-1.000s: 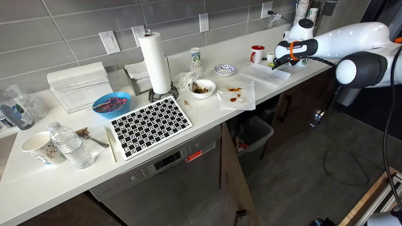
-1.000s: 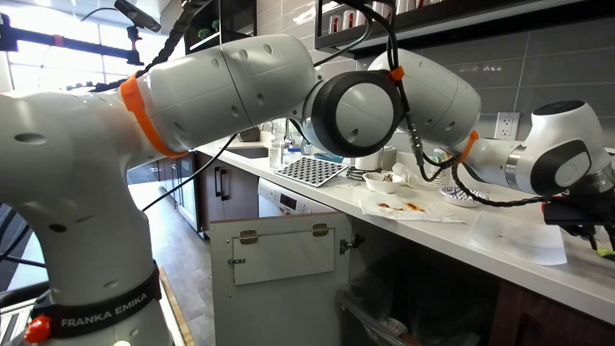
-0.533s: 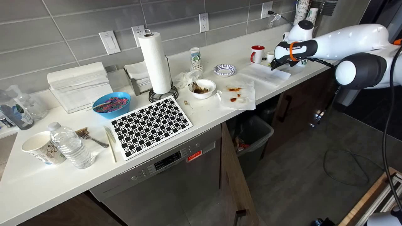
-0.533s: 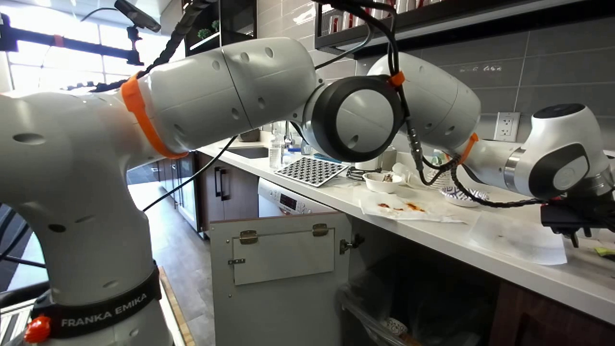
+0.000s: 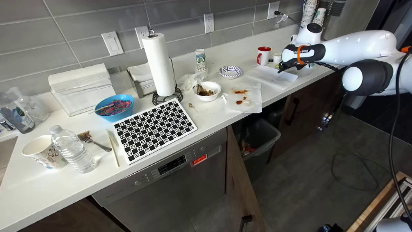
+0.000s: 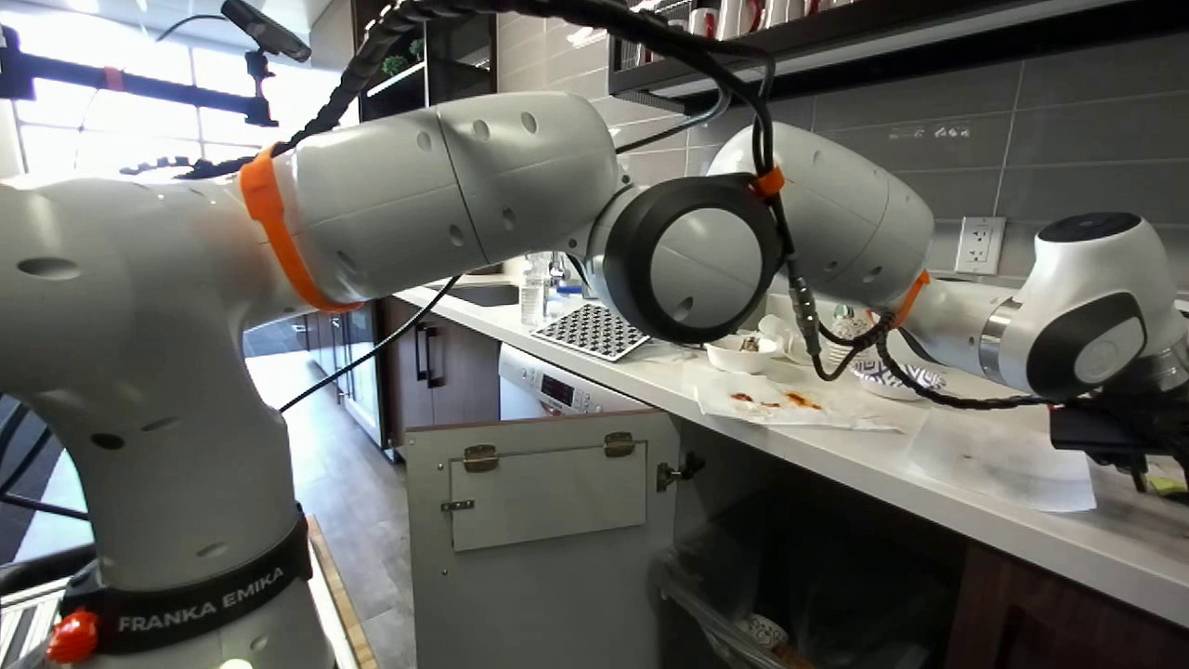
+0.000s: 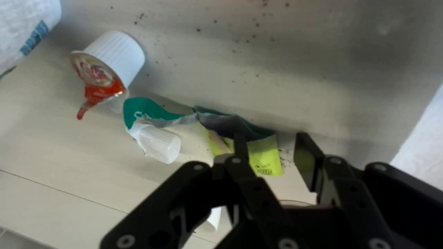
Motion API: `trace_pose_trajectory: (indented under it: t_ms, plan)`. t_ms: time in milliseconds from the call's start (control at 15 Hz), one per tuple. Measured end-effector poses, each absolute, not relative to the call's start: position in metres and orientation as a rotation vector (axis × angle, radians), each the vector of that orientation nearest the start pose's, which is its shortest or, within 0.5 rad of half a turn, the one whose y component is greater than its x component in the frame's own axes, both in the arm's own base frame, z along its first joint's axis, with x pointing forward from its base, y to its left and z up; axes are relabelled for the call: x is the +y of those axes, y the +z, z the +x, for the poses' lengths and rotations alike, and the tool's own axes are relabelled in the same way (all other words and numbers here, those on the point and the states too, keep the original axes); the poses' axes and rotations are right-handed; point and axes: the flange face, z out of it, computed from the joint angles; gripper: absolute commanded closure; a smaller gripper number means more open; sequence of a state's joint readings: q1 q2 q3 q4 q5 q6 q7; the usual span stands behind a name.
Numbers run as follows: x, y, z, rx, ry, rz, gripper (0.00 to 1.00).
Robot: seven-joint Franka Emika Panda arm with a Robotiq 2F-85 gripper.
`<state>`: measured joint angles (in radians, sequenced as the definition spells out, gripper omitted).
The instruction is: Put the white item in the bin
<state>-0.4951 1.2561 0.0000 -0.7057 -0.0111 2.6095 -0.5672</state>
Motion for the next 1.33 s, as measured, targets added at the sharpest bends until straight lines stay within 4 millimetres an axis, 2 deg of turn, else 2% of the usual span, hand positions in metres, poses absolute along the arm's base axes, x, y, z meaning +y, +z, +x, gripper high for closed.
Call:
trace_pose_trajectory:
  t_ms: [67,133,867,1333]
  plan:
    - [-0.404,0.248,0.745,-0.13,-0.96,-3.335,0.97]
    - [-0.405,0.248,0.745,-0.126,-0.963,-3.335,1.0]
    - [-0.417,0.25,0.74,-0.059,-0.997,-3.326,1.0]
    - [-0.411,0.262,0.744,-0.079,-0.97,-3.345,1.0]
